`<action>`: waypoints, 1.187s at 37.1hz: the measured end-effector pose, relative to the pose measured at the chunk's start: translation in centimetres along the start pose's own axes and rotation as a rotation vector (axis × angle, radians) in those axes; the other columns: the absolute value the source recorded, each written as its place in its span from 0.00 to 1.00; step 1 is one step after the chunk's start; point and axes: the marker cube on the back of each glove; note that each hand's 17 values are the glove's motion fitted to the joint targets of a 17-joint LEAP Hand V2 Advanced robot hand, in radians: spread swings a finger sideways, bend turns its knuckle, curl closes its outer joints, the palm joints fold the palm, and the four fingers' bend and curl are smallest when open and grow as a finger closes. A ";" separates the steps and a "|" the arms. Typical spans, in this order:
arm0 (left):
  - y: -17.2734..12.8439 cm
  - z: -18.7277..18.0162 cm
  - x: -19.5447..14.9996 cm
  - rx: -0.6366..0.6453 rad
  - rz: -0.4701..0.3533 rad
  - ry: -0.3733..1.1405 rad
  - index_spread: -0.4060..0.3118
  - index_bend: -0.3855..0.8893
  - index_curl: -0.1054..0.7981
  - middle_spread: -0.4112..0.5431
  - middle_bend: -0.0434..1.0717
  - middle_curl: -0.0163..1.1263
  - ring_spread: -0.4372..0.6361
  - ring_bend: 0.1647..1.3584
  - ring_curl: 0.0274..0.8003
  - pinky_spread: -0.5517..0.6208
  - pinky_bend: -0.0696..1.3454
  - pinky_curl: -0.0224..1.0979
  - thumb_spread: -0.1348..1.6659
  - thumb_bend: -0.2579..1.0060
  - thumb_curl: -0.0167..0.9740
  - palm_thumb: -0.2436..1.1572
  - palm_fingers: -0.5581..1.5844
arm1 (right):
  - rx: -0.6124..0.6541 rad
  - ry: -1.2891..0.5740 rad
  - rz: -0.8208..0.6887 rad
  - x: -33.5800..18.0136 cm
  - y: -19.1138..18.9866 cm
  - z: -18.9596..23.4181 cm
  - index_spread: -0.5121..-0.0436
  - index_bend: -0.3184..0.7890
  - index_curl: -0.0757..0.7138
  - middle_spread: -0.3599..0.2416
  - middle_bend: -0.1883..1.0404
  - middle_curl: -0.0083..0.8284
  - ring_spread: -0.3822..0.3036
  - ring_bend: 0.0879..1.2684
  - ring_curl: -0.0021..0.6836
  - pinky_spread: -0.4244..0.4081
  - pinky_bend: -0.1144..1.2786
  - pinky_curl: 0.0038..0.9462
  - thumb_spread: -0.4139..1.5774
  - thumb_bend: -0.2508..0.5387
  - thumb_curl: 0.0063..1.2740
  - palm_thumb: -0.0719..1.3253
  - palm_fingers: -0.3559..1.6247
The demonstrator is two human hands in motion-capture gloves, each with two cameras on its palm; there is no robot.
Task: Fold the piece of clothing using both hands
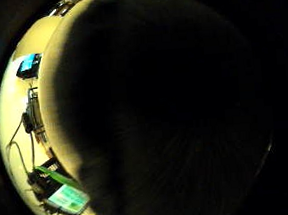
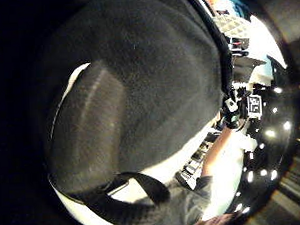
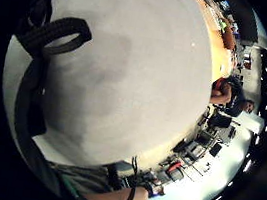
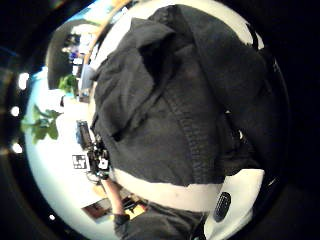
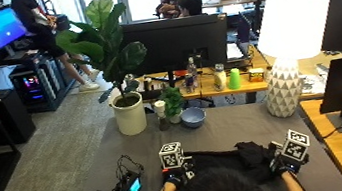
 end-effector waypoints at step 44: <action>6.9 -20.2 -9.4 0.355 -0.114 0.349 0.47 0.44 0.57 0.53 0.17 0.26 0.57 0.28 0.38 0.63 0.25 0.34 0.86 0.20 0.22 0.29 0.45 | 0.105 -0.158 -0.628 -34.7 10.2 -12.8 0.70 0.34 0.25 0.54 0.43 0.58 0.33 0.58 0.69 0.30 0.61 0.50 0.80 0.31 0.32 0.67 0.66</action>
